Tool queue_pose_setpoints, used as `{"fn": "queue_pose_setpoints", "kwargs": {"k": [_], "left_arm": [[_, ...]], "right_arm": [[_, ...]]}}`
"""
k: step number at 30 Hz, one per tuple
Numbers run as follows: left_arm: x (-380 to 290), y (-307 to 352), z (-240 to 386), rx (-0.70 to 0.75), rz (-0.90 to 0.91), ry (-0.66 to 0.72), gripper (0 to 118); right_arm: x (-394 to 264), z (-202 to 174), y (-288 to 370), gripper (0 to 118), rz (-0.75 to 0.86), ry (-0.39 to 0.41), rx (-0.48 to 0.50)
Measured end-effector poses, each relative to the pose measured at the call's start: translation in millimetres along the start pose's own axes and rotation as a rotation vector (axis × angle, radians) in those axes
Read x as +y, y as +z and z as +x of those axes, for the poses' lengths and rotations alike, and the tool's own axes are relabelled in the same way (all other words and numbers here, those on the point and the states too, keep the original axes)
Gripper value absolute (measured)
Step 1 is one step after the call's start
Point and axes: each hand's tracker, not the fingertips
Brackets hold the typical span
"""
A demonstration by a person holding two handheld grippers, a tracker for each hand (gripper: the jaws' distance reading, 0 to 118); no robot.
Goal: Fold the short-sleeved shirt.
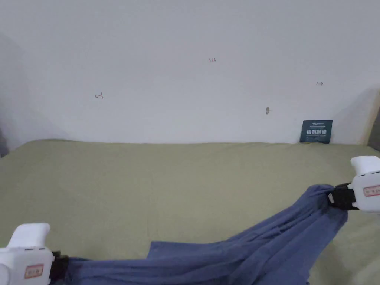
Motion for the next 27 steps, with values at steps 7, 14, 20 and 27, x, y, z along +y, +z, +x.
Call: {"fn": "queue_pose_setpoints", "kwargs": {"k": [7, 14, 20, 27], "left_arm": [[89.5, 63.2, -3.3, 0.067, 0.181, 0.001, 1], [151.7, 87.8, 9.0, 0.111, 0.251, -0.013, 1], [191.6, 80.1, 15.8, 0.162, 0.317, 0.010, 1], [250.3, 52.4, 19.7, 0.203, 0.352, 0.051, 1]], "right_arm": [[27.9, 12.3, 79.5, 7, 0.136, -0.032, -0.049], [59.4, 12.4, 106.7, 7, 0.207, -0.050, -0.075], [99.5, 5.0, 98.8, 7, 0.259, -0.022, -0.120], [159.7, 0.1, 72.0, 7, 0.325, -0.019, -0.163]]}}
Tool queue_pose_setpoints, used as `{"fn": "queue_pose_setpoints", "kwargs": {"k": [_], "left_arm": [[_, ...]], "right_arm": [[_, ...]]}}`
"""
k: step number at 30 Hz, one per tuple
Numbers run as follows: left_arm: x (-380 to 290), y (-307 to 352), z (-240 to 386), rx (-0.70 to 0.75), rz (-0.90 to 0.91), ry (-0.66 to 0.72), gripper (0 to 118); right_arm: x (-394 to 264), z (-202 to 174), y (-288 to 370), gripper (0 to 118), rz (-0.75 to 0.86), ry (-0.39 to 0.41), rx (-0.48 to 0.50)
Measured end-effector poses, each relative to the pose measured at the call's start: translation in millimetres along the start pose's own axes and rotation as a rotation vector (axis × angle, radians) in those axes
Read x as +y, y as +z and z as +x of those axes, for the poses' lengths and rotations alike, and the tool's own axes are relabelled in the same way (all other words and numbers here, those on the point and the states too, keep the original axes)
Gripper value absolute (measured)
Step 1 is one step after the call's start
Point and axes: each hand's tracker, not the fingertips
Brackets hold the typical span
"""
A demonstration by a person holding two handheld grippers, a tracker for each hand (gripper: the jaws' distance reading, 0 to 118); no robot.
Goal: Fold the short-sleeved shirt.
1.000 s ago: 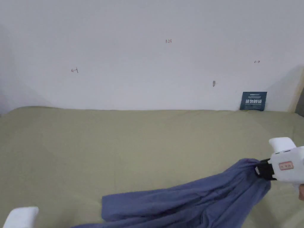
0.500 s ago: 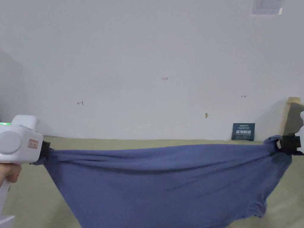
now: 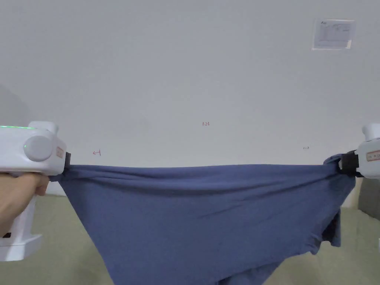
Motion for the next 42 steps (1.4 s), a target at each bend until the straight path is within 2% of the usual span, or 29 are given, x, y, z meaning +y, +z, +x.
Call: {"fn": "queue_pose_setpoints", "kwargs": {"k": [11, 16, 21, 24, 26, 29, 31, 33, 35, 42], "left_arm": [[31.2, -83.8, 31.8, 0.060, 0.012, -0.013, 1], [15.1, -126.3, 42.0, 0.081, -0.026, -0.025, 1], [-35.8, -158.4, 50.8, 0.070, -0.087, -0.073, 1], [-77.6, -162.7, 50.2, 0.052, -0.114, -0.075, 1], [-107.9, -157.7, 47.2, 0.038, -0.129, -0.086, 1], [-154.9, -141.9, 39.3, 0.004, -0.195, -0.101, 1], [-183.7, -126.3, 33.4, -0.009, -0.216, -0.120, 1], [-215.6, -101.6, 25.1, -0.019, -0.234, -0.134, 1], [-251.3, -87.5, 14.6, -0.029, -0.272, -0.154, 1], [-356.9, -3.2, -15.3, -0.078, -0.391, -0.122, 1]], "right_arm": [[29.7, -16.6, -105.6, 7, -0.001, 0.022, -0.048], [7.1, -22.9, -152.2, 7, -0.052, 0.016, -0.060], [-46.8, -26.0, -182.1, 7, -0.116, 0.014, -0.066], [-85.7, -22.0, -177.3, 7, -0.115, -0.010, -0.070], [-117.6, -15.8, -168.5, 7, -0.195, -0.052, -0.034], [-165.3, -4.0, -142.7, 7, -0.228, -0.043, -0.026], [-195.8, 2.3, -122.4, 7, -0.270, -0.064, -0.013], [-230.0, 6.2, -94.1, 7, -0.317, -0.026, -0.005], [-265.2, 13.0, -66.8, 7, -0.341, -0.025, 0.006], [-361.0, 34.5, 28.9, 7, -0.407, -0.070, 0.012]]}}
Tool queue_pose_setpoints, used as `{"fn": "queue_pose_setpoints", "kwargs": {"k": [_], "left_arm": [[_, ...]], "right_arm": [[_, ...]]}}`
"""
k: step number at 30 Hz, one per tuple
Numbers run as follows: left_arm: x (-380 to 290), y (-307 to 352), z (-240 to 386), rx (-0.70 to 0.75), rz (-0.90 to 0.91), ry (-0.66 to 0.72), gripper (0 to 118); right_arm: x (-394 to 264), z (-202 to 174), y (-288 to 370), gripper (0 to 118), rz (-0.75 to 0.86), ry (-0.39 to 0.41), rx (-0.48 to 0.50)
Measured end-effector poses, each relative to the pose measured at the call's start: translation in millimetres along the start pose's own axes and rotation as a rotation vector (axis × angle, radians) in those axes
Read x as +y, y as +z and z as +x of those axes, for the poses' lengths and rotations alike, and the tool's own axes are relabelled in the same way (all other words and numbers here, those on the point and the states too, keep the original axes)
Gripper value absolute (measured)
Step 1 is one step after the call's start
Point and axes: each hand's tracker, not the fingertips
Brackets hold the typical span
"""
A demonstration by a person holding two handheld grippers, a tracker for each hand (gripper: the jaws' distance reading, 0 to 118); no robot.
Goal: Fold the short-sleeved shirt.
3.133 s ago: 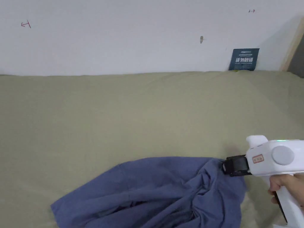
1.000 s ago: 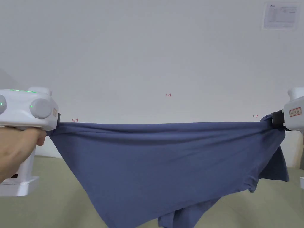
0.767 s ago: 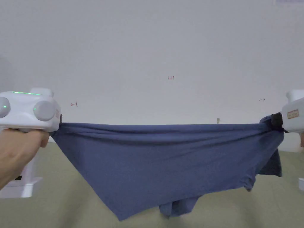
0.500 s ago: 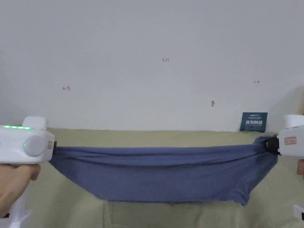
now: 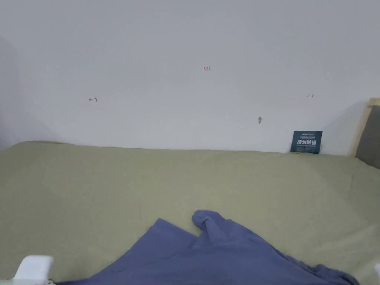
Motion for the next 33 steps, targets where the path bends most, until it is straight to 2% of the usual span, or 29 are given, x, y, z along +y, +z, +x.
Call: {"fn": "queue_pose_setpoints", "kwargs": {"k": [5, 9, 10, 11, 12, 13, 14, 15, 18, 20, 22, 23, 24, 25, 26, 27, 29, 33], "left_arm": [[-53.9, 25.3, -3.8, -0.040, -0.030, 0.053, 1], [-69.5, 23.5, -3.9, -0.062, -0.039, 0.057, 1], [-69.5, 22.2, -4.2, -0.071, -0.038, 0.054, 1], [-69.4, 20.7, -5.1, -0.076, -0.040, 0.059, 5], [-69.4, 20.3, -6.4, -0.080, -0.041, 0.069, 16], [-69.6, 21.6, -6.7, -0.069, -0.034, 0.078, 51], [-67.4, 22.8, -9.0, -0.052, -0.025, 0.093, 105], [-64.4, 28.2, -10.2, -0.034, -0.017, 0.106, 118], [-60.9, 67.0, -3.2, -0.022, 0.082, 0.077, 117], [-56.9, 92.3, 5.5, -0.039, 0.155, 0.083, 117], [-34.0, 106.6, 19.1, -0.089, 0.208, 0.067, 115], [-31.1, 119.8, 28.8, -0.102, 0.246, 0.056, 110], [-29.4, 132.1, 36.4, -0.119, 0.292, 0.050, 97], [-26.9, 140.6, 42.1, -0.128, 0.330, 0.046, 68], [-25.3, 152.2, 51.0, -0.127, 0.370, 0.043, 2], [-24.7, 159.9, 58.6, -0.146, 0.399, 0.042, 0], [-23.7, 181.6, 68.0, -0.170, 0.456, 0.060, 0], [-27.9, 194.7, 84.7, -0.148, 0.532, 0.014, 0]], "right_arm": [[-56.0, 16.0, 24.0, 7, -0.046, -0.051, -0.006], [-71.8, 23.4, 20.6, 9, -0.047, -0.084, -0.002], [-72.7, 20.2, 19.4, 14, -0.047, -0.092, 0.001], [-72.7, 18.7, 20.2, 26, -0.048, -0.099, -0.037], [-71.8, 18.6, 24.1, 37, -0.032, -0.100, -0.031], [-70.0, 19.6, 28.1, 47, -0.017, -0.105, -0.016], [-67.7, 12.9, 34.8, 50, 0.005, -0.117, -0.022], [-65.1, 9.6, 41.4, 50, 0.031, -0.118, -0.024], [-53.1, -8.4, 63.4, 50, 0.114, -0.068, -0.029], [-42.8, -24.5, 79.0, 50, 0.167, -0.053, 0.036], [-34.9, -47.2, 98.3, 49, 0.248, -0.050, 0.035], [-31.7, -59.2, 109.3, 45, 0.298, -0.032, 0.070], [-29.9, -72.1, 119.2, 38, 0.335, -0.015, 0.104], [-29.1, -86.3, 128.8, 13, 0.375, 0.004, 0.104], [-29.7, -100.9, 139.1, 1, 0.434, 0.046, 0.083], [-31.6, -114.7, 148.0, 1, 0.492, 0.078, 0.069], [-33.9, -134.8, 161.7, 1, 0.513, 0.080, 0.133], [-38.5, -163.2, 172.7, 1, 0.539, 0.098, 0.120]]}}
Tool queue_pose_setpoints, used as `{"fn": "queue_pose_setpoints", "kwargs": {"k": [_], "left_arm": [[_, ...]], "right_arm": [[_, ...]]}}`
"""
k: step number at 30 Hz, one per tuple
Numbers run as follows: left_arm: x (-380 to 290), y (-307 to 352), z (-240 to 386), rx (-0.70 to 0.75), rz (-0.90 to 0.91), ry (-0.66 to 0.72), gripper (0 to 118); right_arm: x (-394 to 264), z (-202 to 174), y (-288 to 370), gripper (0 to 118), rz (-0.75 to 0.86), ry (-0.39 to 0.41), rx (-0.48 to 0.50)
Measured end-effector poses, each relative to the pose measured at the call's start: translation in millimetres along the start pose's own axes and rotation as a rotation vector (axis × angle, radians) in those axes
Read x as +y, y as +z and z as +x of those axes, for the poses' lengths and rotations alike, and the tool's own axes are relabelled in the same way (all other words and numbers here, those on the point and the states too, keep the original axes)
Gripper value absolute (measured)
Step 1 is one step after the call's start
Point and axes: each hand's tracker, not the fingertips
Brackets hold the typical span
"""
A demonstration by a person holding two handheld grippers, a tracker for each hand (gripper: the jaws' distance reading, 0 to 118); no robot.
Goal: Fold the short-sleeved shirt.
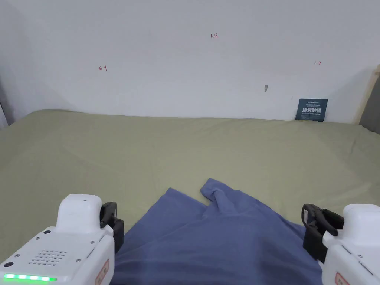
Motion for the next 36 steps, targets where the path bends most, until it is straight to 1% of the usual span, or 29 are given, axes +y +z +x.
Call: {"fn": "queue_pose_setpoints", "kwargs": {"k": [1, 3, 5, 7, 10, 12, 14, 20, 23, 26, 28, 31, 35, 36], "left_arm": [[1.4, 2.9, 2.7, 0.005, 0.009, -0.009, 0], [5.5, 9.7, 4.6, -0.011, 0.018, 0.016, 0], [3.9, 11.1, 6.1, -0.003, 0.019, 0.002, 0], [3.8, 12.5, 2.5, 0.006, 0.022, -0.010, 0], [-2.5, 10.0, -20.8, 0.037, -0.013, 0.010, 0], [-11.9, 5.9, -42.2, 0.094, -0.059, 0.008, 0], [-21.9, 2.0, -62.8, 0.143, -0.107, -0.004, 0], [-62.7, -23.2, -121.7, 0.202, -0.277, 0.053, 0], [-83.9, -46.8, -142.5, 0.163, -0.417, 0.085, 0], [-108.2, -77.3, -161.7, 0.094, -0.574, 0.155, 0], [-116.8, -89.0, -164.2, 0.050, -0.640, 0.187, 0], [-123.5, -104.8, -166.8, 0.001, -0.671, 0.263, 0], [-126.3, -121.3, -157.4, -0.038, -0.703, 0.208, 0], [-128.0, -124.7, -156.3, -0.041, -0.715, 0.205, 9]], "right_arm": [[0.7, -4.6, -0.1, 1, 0.002, -0.003, 0.002], [-0.9, -14.1, 1.4, 1, 0.005, -0.001, 0.008], [-1.1, -21.2, -0.4, 1, 0.005, 0.000, 0.016], [-4.7, -30.1, -0.3, 1, -0.004, 0.029, 0.011], [-12.0, -37.7, -3.3, 1, -0.010, 0.051, 0.023], [-19.0, -41.7, -3.1, 1, -0.020, 0.036, 0.046], [-25.7, -44.4, -8.1, 1, -0.043, 0.041, 0.050], [-46.8, -51.8, -20.1, 1, -0.105, 0.036, 0.063], [-55.1, -54.0, -28.0, 1, -0.151, 0.023, 0.067], [-63.2, -57.3, -36.1, 1, -0.185, 0.031, 0.063], [-67.0, -59.3, -40.4, 1, -0.206, 0.037, 0.064], [-72.3, -59.9, -46.7, 1, -0.236, 0.040, 0.055], [-78.0, -58.3, -51.5, 1, -0.268, 0.035, 0.049], [-79.2, -58.1, -52.1, 1, -0.272, 0.033, 0.046]]}}
